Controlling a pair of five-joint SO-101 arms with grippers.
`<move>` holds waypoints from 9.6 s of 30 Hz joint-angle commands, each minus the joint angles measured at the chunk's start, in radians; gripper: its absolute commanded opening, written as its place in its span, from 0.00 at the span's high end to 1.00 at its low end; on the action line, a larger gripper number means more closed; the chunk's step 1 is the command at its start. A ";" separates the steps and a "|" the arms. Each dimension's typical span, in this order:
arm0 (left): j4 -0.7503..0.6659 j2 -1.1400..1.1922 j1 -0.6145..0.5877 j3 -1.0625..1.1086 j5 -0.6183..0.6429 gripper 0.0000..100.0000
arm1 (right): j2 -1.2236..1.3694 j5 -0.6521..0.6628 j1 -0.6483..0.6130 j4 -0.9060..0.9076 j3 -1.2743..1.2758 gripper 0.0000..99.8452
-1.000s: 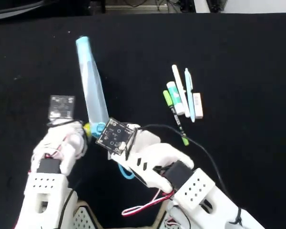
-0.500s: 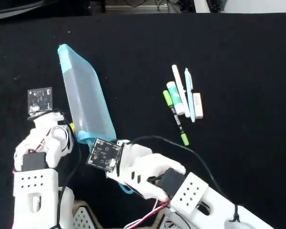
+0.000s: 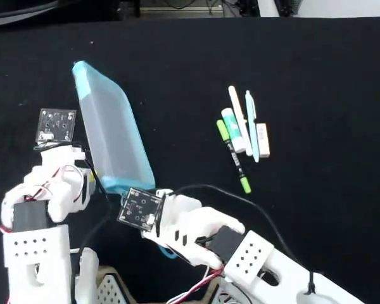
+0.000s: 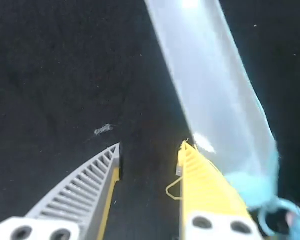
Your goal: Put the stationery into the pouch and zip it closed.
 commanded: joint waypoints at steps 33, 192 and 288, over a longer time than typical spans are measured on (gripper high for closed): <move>-0.138 -0.015 0.360 0.176 0.149 0.81 | -0.016 -0.127 0.256 -0.015 -0.050 0.99; -0.021 0.000 0.209 -0.114 0.066 0.75 | 0.243 -0.021 0.480 0.701 -0.940 0.99; -0.161 -0.140 0.099 -0.185 0.069 0.97 | 0.183 -0.029 0.338 0.586 -0.878 0.99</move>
